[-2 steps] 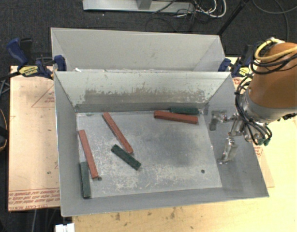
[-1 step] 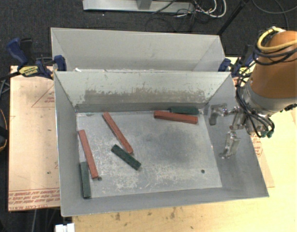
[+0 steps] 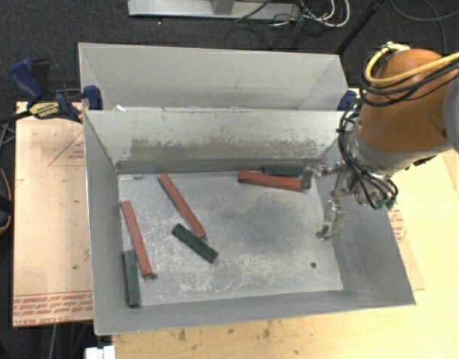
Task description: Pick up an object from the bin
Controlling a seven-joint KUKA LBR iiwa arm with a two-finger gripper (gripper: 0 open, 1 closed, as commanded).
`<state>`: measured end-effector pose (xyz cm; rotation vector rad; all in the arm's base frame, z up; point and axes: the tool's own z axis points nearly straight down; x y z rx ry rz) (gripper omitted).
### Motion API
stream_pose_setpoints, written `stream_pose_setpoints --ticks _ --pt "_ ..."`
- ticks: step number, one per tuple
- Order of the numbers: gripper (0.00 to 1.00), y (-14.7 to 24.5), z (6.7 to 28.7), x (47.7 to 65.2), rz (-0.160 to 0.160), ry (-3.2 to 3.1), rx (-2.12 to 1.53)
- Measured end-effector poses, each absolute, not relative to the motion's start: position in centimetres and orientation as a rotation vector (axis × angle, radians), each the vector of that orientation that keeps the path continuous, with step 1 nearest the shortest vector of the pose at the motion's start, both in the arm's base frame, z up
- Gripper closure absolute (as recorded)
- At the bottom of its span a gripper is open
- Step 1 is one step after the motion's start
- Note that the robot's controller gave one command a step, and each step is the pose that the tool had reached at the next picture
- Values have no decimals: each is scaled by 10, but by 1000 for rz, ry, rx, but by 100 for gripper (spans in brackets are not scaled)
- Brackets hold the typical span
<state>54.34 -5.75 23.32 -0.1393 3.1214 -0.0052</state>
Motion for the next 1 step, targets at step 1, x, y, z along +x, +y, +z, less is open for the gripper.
stream_pose_setpoints --ticks 1 --pt "0 -50 183 556 4 3138 -49"
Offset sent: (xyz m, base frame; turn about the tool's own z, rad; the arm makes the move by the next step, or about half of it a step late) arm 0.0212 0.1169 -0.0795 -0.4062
